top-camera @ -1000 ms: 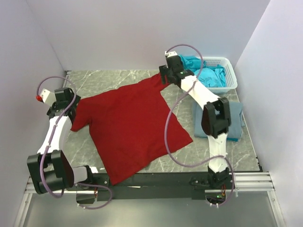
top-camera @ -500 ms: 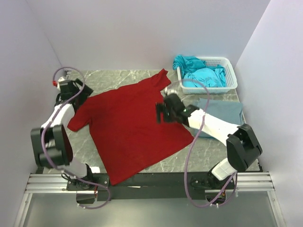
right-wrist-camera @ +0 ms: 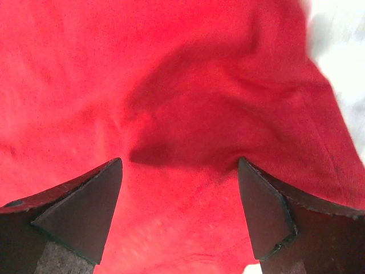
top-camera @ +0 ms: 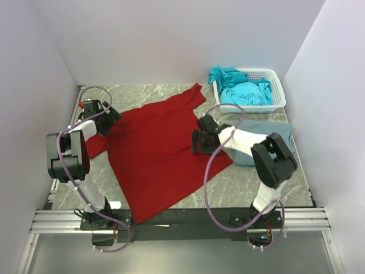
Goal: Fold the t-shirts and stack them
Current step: Flatten the tshirt out
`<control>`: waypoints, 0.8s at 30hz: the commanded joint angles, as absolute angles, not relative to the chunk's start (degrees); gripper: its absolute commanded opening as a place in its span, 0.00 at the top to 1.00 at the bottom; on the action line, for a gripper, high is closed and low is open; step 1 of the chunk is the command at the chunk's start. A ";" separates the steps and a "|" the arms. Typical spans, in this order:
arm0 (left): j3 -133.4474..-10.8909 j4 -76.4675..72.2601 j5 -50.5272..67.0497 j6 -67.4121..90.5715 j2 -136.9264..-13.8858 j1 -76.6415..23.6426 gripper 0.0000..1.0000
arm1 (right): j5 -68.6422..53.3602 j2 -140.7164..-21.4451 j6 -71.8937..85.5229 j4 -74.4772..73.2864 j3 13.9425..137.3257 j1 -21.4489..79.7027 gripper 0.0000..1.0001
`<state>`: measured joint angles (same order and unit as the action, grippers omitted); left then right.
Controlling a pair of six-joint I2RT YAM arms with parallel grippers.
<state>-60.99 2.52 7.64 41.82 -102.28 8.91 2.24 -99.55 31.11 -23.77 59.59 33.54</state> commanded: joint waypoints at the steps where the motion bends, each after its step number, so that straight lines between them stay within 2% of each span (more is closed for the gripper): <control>1: -60.65 2.19 5.63 42.62 -102.04 8.96 0.01 | 1.32 -105.98 28.48 -24.69 66.24 29.63 0.12; 6: -56.35 2.46 7.74 44.29 -99.68 8.96 0.01 | 1.49 -116.34 22.07 -30.74 78.37 27.16 0.12; 14: -40.01 6.23 6.59 49.56 -89.58 7.74 0.01 | 2.54 -127.61 18.11 -39.37 102.46 25.14 0.12; 17: -33.94 9.04 5.10 52.19 -80.90 2.74 0.01 | 2.73 -131.12 16.18 -41.13 109.58 24.96 0.12; 20: -28.84 14.92 3.09 56.75 -71.07 -6.31 0.01 | 3.86 -132.62 15.21 -43.76 115.56 24.87 0.12; 24: -27.42 28.79 0.79 61.96 -56.90 -15.98 0.00 | 5.45 -129.30 14.33 -43.78 115.58 24.70 0.12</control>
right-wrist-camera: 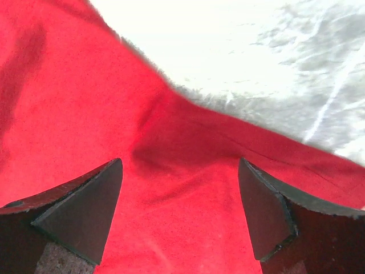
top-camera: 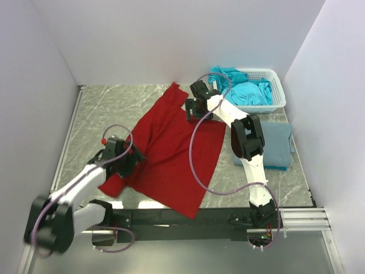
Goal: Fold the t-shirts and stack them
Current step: Flatten the tshirt out
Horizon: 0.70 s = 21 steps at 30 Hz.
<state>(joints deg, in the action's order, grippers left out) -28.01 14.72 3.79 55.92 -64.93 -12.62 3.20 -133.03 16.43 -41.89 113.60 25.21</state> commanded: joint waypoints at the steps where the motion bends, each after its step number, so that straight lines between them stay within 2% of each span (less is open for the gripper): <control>1: -27.77 29.87 0.70 61.61 -53.73 -17.04 0.00 | 6.06 -127.98 14.33 -43.07 113.14 24.78 0.12; 2: -28.47 31.10 0.27 61.52 -48.13 -18.27 0.01 | 6.50 -124.84 14.50 -42.54 111.64 24.70 0.11; 5: -31.98 34.01 -7.45 60.47 -41.42 -18.63 0.01 | 7.12 -116.68 16.95 -39.30 102.86 24.87 0.11; 9: -37.25 26.83 -10.64 55.74 -44.11 -18.54 0.01 | 5.28 -104.44 20.73 -31.04 85.99 25.66 0.11; 10: -38.05 24.20 -9.33 53.90 -45.95 -18.54 0.01 | 4.84 -102.24 21.44 -29.63 79.17 26.01 0.11; 15: -46.91 12.94 -3.44 49.23 -65.36 -18.46 0.00 | 3.69 -92.56 24.70 -25.75 63.84 31.10 0.11; 21: -53.25 4.24 2.90 46.93 -85.50 -16.70 0.01 | 3.43 -92.46 26.72 -25.48 59.15 34.63 0.11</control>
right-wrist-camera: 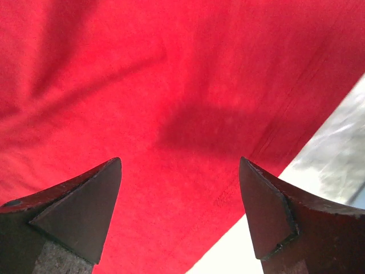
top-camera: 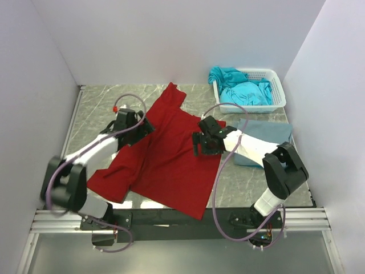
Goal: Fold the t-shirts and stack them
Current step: Flatten the tshirt out
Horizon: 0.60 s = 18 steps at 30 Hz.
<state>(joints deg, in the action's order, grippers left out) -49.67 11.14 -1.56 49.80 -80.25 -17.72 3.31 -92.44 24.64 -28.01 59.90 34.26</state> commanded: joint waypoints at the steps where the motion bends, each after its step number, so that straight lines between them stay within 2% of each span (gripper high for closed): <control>1: -53.96 3.52 3.07 46.41 -87.43 -16.44 0.01 | 3.69 -92.98 26.54 -25.58 59.32 34.72 0.11; 5: -56.51 1.41 2.81 46.84 -96.49 -15.38 0.01 | 5.00 -98.78 24.88 -26.45 62.39 34.37 0.11; 11: -59.68 0.44 4.13 47.63 -104.75 -11.88 0.01 | 5.37 -109.67 22.33 -30.23 73.81 32.79 0.11; 18: -63.00 -2.20 7.29 49.22 -110.56 -7.03 0.02 | 4.04 -121.98 18.29 -36.82 92.33 28.22 0.11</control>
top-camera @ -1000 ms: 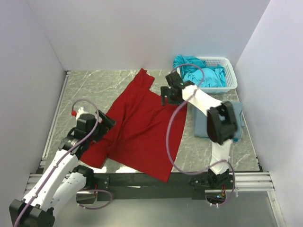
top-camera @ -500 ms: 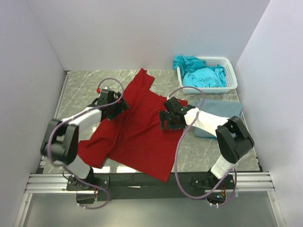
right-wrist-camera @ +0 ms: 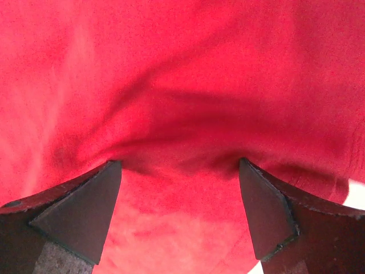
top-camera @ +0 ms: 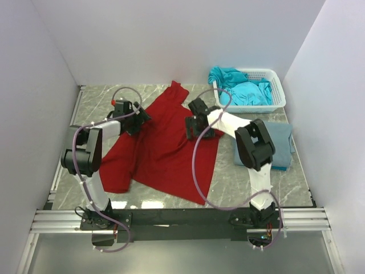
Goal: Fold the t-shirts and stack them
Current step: Flatten the tshirt out
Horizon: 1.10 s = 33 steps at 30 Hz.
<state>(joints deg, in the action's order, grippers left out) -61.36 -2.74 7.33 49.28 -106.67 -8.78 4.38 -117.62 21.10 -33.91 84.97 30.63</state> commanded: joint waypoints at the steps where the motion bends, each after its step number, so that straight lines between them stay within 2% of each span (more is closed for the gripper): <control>1: -63.71 -2.02 6.95 49.31 -111.09 -6.77 0.02 | 3.87 -125.12 16.98 -37.61 94.81 27.69 0.11; 5: -69.15 -2.29 7.38 49.31 -114.87 -6.33 0.02 | 3.17 -133.14 15.03 -43.22 110.78 24.79 0.11; 9: -75.22 -0.36 7.38 48.96 -118.56 -5.98 0.02 | 2.20 -139.03 13.28 -46.23 120.99 23.47 0.11; 14: -79.10 2.46 5.28 47.64 -116.11 -5.89 0.01 | 1.67 -137.56 10.20 -45.53 124.19 23.38 0.11; 19: -76.21 5.62 0.28 45.09 -102.62 -5.89 0.01 | 1.50 -126.25 8.35 -41.67 116.91 24.43 0.11; 26: -54.72 14.83 -13.08 53.86 -73.77 -5.89 0.01 | 3.34 -103.56 12.56 -27.90 93.37 28.82 0.10; 30: -42.82 28.25 -20.11 62.37 -59.44 -5.45 0.01 | 2.37 -88.38 19.67 -18.82 73.10 28.92 0.09; 33: -38.42 41.34 -27.58 68.52 -50.82 -3.96 0.00 | 6.13 -81.59 22.40 -16.88 65.14 28.65 0.07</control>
